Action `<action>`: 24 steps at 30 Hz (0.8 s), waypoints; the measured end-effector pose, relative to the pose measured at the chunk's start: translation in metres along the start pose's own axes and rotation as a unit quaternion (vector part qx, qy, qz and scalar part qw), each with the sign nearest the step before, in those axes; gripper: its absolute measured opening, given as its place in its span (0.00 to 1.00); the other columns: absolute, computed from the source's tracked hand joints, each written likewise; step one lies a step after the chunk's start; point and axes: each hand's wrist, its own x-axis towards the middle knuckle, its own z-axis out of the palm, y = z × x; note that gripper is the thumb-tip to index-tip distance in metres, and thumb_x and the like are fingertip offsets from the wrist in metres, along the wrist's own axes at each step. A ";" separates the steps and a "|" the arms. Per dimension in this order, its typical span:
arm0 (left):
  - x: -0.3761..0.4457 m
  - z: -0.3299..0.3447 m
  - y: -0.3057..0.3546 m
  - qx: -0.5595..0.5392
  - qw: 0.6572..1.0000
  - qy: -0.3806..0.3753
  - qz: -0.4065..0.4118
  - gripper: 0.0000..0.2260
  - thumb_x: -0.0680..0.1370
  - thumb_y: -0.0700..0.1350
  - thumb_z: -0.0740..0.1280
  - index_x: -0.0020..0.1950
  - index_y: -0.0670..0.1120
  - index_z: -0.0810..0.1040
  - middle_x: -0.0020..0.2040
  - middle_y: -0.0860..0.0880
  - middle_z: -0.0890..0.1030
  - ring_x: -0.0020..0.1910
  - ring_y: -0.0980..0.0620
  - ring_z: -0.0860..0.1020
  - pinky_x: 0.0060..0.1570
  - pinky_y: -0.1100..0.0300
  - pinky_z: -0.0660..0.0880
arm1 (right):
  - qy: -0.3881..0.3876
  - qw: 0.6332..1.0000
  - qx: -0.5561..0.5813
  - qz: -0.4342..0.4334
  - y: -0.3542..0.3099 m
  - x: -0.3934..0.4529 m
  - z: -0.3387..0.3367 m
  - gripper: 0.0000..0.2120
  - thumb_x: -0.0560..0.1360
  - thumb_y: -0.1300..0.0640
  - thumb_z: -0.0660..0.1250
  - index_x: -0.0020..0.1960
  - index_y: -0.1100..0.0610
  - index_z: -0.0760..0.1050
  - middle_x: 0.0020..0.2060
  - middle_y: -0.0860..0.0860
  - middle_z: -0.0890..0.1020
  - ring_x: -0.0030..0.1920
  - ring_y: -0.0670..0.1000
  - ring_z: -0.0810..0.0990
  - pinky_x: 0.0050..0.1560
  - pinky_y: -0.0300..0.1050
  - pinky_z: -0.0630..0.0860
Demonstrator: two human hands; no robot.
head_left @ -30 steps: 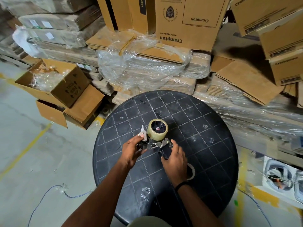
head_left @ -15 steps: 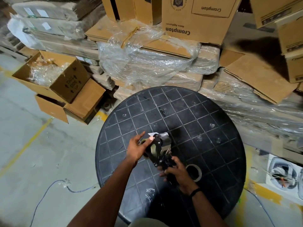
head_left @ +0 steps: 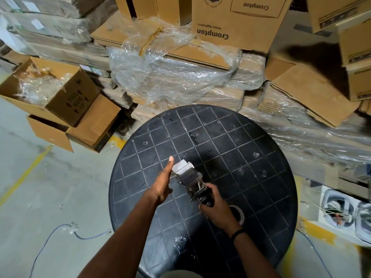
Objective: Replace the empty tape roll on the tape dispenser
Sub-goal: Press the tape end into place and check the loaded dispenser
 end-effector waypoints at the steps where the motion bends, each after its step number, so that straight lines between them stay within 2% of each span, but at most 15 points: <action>1: 0.003 0.000 -0.004 -0.036 0.999 -0.035 -0.008 0.37 0.73 0.75 0.58 0.73 0.52 0.73 0.75 0.47 0.71 0.75 0.45 0.66 0.74 0.35 0.58 | 0.016 0.998 -0.049 -0.025 0.000 0.000 0.003 0.34 0.70 0.57 0.72 0.68 0.33 0.64 0.55 0.45 0.84 0.53 0.44 0.83 0.56 0.46 0.80; 2: 0.005 0.001 -0.008 -0.079 0.995 -0.064 -0.014 0.36 0.74 0.74 0.59 0.70 0.49 0.77 0.71 0.43 0.75 0.72 0.43 0.71 0.73 0.36 0.62 | 0.038 0.993 -0.101 -0.055 0.001 0.000 0.006 0.33 0.72 0.55 0.72 0.70 0.35 0.63 0.58 0.46 0.82 0.55 0.44 0.82 0.58 0.45 0.79; 4: 0.005 0.002 -0.017 -0.120 0.991 -0.058 -0.025 0.33 0.74 0.71 0.61 0.65 0.48 0.81 0.63 0.41 0.81 0.65 0.41 0.78 0.70 0.38 0.68 | 0.088 0.962 -0.218 -0.142 0.009 0.001 0.013 0.32 0.73 0.53 0.70 0.74 0.43 0.62 0.62 0.50 0.79 0.59 0.50 0.78 0.61 0.47 0.77; 5: 0.005 0.003 -0.021 -0.107 0.993 -0.032 -0.031 0.32 0.74 0.71 0.64 0.64 0.48 0.81 0.60 0.43 0.83 0.62 0.41 0.80 0.67 0.39 0.71 | 0.109 0.938 -0.275 -0.179 0.013 0.001 0.015 0.32 0.74 0.52 0.70 0.75 0.46 0.62 0.62 0.52 0.78 0.58 0.53 0.78 0.59 0.50 0.77; 7: 0.006 0.001 -0.029 -0.049 0.998 0.027 -0.039 0.31 0.69 0.69 0.72 0.62 0.49 0.81 0.56 0.45 0.85 0.58 0.41 0.82 0.58 0.40 0.78 | 0.150 0.895 -0.364 -0.208 0.016 -0.002 0.016 0.30 0.74 0.52 0.70 0.73 0.48 0.63 0.59 0.53 0.78 0.52 0.57 0.79 0.49 0.54 0.76; 9: 0.009 -0.003 -0.038 -0.007 0.998 0.045 -0.036 0.28 0.65 0.60 0.80 0.61 0.51 0.81 0.57 0.46 0.84 0.57 0.42 0.82 0.51 0.43 0.82 | 0.186 0.867 -0.406 -0.222 0.013 -0.009 0.014 0.30 0.74 0.52 0.72 0.72 0.47 0.63 0.58 0.52 0.78 0.49 0.57 0.79 0.44 0.52 0.73; 10: 0.008 -0.005 -0.041 -0.005 0.999 0.032 -0.031 0.25 0.65 0.52 0.81 0.61 0.52 0.80 0.58 0.45 0.84 0.57 0.42 0.82 0.51 0.43 0.82 | 0.192 0.862 -0.409 -0.231 0.013 -0.012 0.013 0.32 0.73 0.51 0.73 0.73 0.48 0.63 0.59 0.52 0.77 0.50 0.56 0.79 0.44 0.52 0.72; 12: 0.005 -0.007 -0.046 -0.031 0.999 0.006 -0.012 0.22 0.68 0.40 0.78 0.60 0.51 0.81 0.57 0.43 0.85 0.56 0.41 0.83 0.53 0.43 0.81 | 0.189 0.884 -0.359 -0.233 0.011 -0.019 0.010 0.38 0.71 0.49 0.75 0.75 0.49 0.60 0.63 0.52 0.75 0.57 0.55 0.79 0.49 0.52 0.75; 14: -0.001 -0.009 -0.051 -0.075 0.997 -0.015 0.008 0.21 0.69 0.31 0.73 0.60 0.46 0.81 0.55 0.42 0.85 0.53 0.41 0.83 0.50 0.46 0.81 | 0.183 0.942 -0.218 -0.177 0.003 -0.026 0.009 0.47 0.67 0.42 0.78 0.78 0.49 0.56 0.67 0.48 0.71 0.61 0.51 0.77 0.54 0.47 0.76; 16: -0.002 -0.016 -0.062 -0.144 0.987 -0.060 0.030 0.24 0.67 0.27 0.69 0.62 0.41 0.78 0.54 0.38 0.83 0.53 0.39 0.82 0.51 0.45 0.79 | 0.158 0.974 -0.111 -0.115 -0.011 -0.035 0.005 0.54 0.64 0.35 0.77 0.79 0.42 0.49 0.67 0.40 0.69 0.58 0.46 0.76 0.55 0.42 0.76; 18: -0.003 -0.024 -0.069 -0.205 0.972 -0.111 0.041 0.28 0.64 0.26 0.70 0.64 0.35 0.74 0.55 0.34 0.81 0.56 0.36 0.79 0.56 0.44 0.78 | 0.104 0.980 -0.106 -0.131 -0.025 -0.047 0.003 0.53 0.66 0.33 0.75 0.79 0.39 0.46 0.69 0.37 0.68 0.63 0.42 0.73 0.60 0.40 0.74; 19: -0.004 -0.026 -0.070 -0.226 0.965 -0.125 0.046 0.29 0.61 0.26 0.71 0.62 0.33 0.75 0.54 0.34 0.81 0.55 0.36 0.80 0.56 0.46 0.78 | 0.080 0.974 -0.131 -0.169 -0.031 -0.055 0.003 0.49 0.69 0.36 0.74 0.80 0.40 0.47 0.71 0.38 0.66 0.67 0.42 0.71 0.64 0.40 0.72; 21: -0.006 -0.031 -0.069 -0.243 0.958 -0.141 0.049 0.28 0.56 0.27 0.74 0.56 0.32 0.78 0.47 0.35 0.83 0.49 0.39 0.83 0.53 0.48 0.81 | 0.078 0.947 -0.181 -0.252 -0.040 -0.068 0.009 0.39 0.76 0.48 0.72 0.80 0.46 0.54 0.73 0.42 0.63 0.72 0.44 0.67 0.70 0.38 0.67; 24: -0.014 -0.032 -0.058 -0.211 0.963 -0.156 0.061 0.19 0.59 0.24 0.68 0.48 0.33 0.81 0.39 0.36 0.83 0.42 0.41 0.83 0.50 0.48 0.82 | 0.107 0.941 -0.171 -0.272 -0.041 -0.079 0.022 0.33 0.75 0.59 0.70 0.77 0.49 0.63 0.71 0.48 0.65 0.72 0.45 0.66 0.71 0.36 0.64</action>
